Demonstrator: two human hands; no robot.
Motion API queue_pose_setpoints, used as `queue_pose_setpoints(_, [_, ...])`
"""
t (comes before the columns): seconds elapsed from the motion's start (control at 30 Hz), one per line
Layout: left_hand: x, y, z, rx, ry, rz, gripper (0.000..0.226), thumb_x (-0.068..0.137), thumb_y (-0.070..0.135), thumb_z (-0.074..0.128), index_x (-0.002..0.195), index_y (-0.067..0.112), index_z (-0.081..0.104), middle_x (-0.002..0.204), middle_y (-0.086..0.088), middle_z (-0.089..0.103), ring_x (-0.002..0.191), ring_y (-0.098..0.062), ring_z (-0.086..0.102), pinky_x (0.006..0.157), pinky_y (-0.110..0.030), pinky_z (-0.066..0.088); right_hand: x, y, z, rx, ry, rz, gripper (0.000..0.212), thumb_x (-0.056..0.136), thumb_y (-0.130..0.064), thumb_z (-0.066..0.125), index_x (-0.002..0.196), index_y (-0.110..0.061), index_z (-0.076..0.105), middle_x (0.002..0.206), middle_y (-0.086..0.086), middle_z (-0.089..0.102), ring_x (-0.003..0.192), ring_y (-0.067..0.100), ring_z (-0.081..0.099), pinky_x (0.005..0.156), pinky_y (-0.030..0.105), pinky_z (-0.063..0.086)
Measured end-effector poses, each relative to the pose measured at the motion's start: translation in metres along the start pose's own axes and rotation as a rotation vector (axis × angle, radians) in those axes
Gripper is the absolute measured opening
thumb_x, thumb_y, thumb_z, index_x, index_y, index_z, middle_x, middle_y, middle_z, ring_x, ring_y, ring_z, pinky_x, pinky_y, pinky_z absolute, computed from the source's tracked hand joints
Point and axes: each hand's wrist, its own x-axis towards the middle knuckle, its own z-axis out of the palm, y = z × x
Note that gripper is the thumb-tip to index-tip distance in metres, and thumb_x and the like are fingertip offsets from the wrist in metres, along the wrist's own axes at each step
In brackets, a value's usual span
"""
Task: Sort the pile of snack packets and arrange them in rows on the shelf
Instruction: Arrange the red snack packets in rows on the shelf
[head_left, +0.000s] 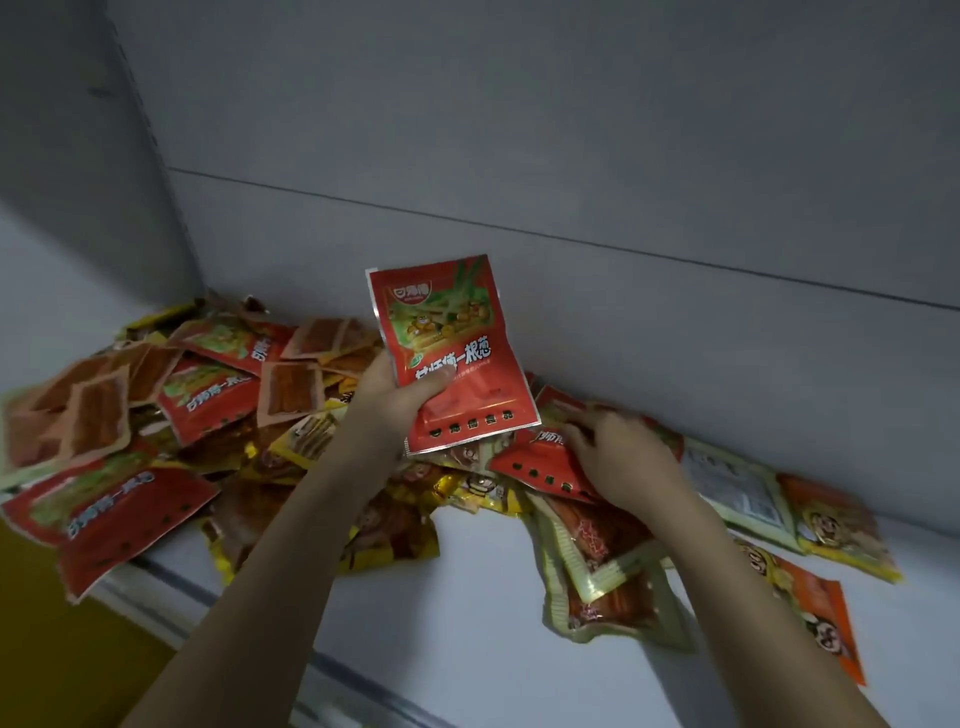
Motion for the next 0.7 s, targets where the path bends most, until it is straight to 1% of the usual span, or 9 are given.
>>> queue_pose_setpoints(0.03, [0.006, 0.003, 0.001, 0.004, -0.026, -0.006, 0.021, 0.093, 0.016, 0.068, 0.110, 0.026, 0.062, 0.100, -0.001, 0.077, 0.085, -0.022, 0.076, 0.068, -0.034, 0.062, -0.002, 0.005, -0.002, -0.025, -0.007, 0.043, 0.033, 0.102, -0.033, 0.044, 0.114, -0.017, 0.070, 0.113, 0.010, 0.068, 0.108, 0.032, 0.060, 0.095, 0.039, 0.042])
queue_pose_setpoints(0.13, [0.026, 0.018, 0.005, 0.017, -0.136, 0.012, 0.026, 0.092, 0.015, 0.071, 0.116, 0.022, 0.063, 0.106, -0.003, 0.077, 0.091, -0.024, 0.076, 0.082, -0.044, 0.061, -0.010, 0.023, -0.006, -0.076, -0.015, 0.205, 0.034, 0.102, -0.034, 0.043, 0.115, -0.017, 0.069, 0.116, 0.011, 0.069, 0.108, 0.033, 0.062, 0.090, 0.038, 0.045])
queue_pose_setpoints(0.27, [0.049, 0.028, 0.012, 0.054, -0.292, 0.101, 0.029, 0.093, 0.019, 0.071, 0.118, 0.029, 0.061, 0.109, 0.008, 0.076, 0.097, -0.015, 0.074, 0.086, -0.036, 0.058, -0.030, 0.040, -0.014, -0.125, -0.028, 0.382, 0.029, 0.101, -0.030, 0.047, 0.110, -0.017, 0.071, 0.110, 0.010, 0.071, 0.101, 0.031, 0.064, 0.082, 0.035, 0.050])
queue_pose_setpoints(0.4, [0.074, 0.001, 0.025, 0.157, -0.359, 0.082, 0.036, 0.090, 0.019, 0.074, 0.124, 0.023, 0.062, 0.113, 0.006, 0.075, 0.096, -0.011, 0.074, 0.089, -0.035, 0.059, -0.028, 0.048, -0.017, -0.189, -0.017, 0.555, 0.022, 0.087, -0.016, 0.055, 0.103, -0.019, 0.071, 0.105, 0.010, 0.071, 0.095, 0.034, 0.065, 0.078, 0.040, 0.055])
queue_pose_setpoints(0.47, [0.082, -0.018, 0.035, 0.199, -0.412, 0.061, 0.034, 0.090, 0.018, 0.075, 0.122, 0.023, 0.063, 0.113, 0.005, 0.075, 0.096, -0.011, 0.074, 0.091, -0.037, 0.058, -0.023, 0.048, -0.017, -0.127, 0.045, 0.567, 0.020, 0.086, -0.015, 0.057, 0.101, -0.018, 0.070, 0.104, 0.011, 0.071, 0.093, 0.035, 0.065, 0.077, 0.041, 0.056])
queue_pose_setpoints(0.53, [0.086, -0.035, 0.042, 0.222, -0.460, 0.044, 0.035, 0.089, 0.019, 0.076, 0.122, 0.024, 0.063, 0.112, 0.006, 0.075, 0.097, -0.012, 0.074, 0.094, -0.040, 0.058, -0.023, 0.044, -0.016, -0.073, 0.124, 0.519, 0.019, 0.093, -0.029, 0.058, 0.104, -0.018, 0.068, 0.104, 0.010, 0.071, 0.092, 0.033, 0.065, 0.077, 0.044, 0.056])
queue_pose_setpoints(0.57, [0.087, -0.042, 0.045, 0.234, -0.482, 0.046, 0.039, 0.088, 0.019, 0.076, 0.124, 0.024, 0.061, 0.113, 0.005, 0.075, 0.098, -0.013, 0.074, 0.095, -0.042, 0.057, -0.025, 0.044, -0.015, -0.063, 0.155, 0.495, 0.029, 0.093, -0.042, 0.059, 0.108, -0.018, 0.067, 0.105, 0.009, 0.071, 0.093, 0.031, 0.064, 0.078, 0.044, 0.055])
queue_pose_setpoints(0.63, [0.088, -0.053, 0.047, 0.220, -0.481, 0.057, 0.056, 0.085, 0.019, 0.079, 0.134, 0.024, 0.053, 0.119, 0.004, 0.072, 0.103, -0.015, 0.073, 0.094, -0.043, 0.058, -0.035, 0.038, -0.017, -0.035, 0.140, 0.450, 0.056, 0.084, -0.066, 0.058, 0.116, -0.020, 0.064, 0.108, 0.004, 0.069, 0.098, 0.027, 0.063, 0.082, 0.042, 0.054])
queue_pose_setpoints(0.7, [0.088, -0.061, 0.047, 0.139, -0.443, 0.079, 0.076, 0.083, 0.013, 0.080, 0.145, 0.029, 0.039, 0.122, 0.006, 0.068, 0.105, -0.014, 0.072, 0.088, -0.040, 0.060, -0.042, 0.029, -0.019, 0.069, 0.070, 0.398, 0.060, 0.077, -0.069, 0.063, 0.117, -0.023, 0.061, 0.107, -0.007, 0.065, 0.095, 0.015, 0.061, 0.078, 0.028, 0.051])
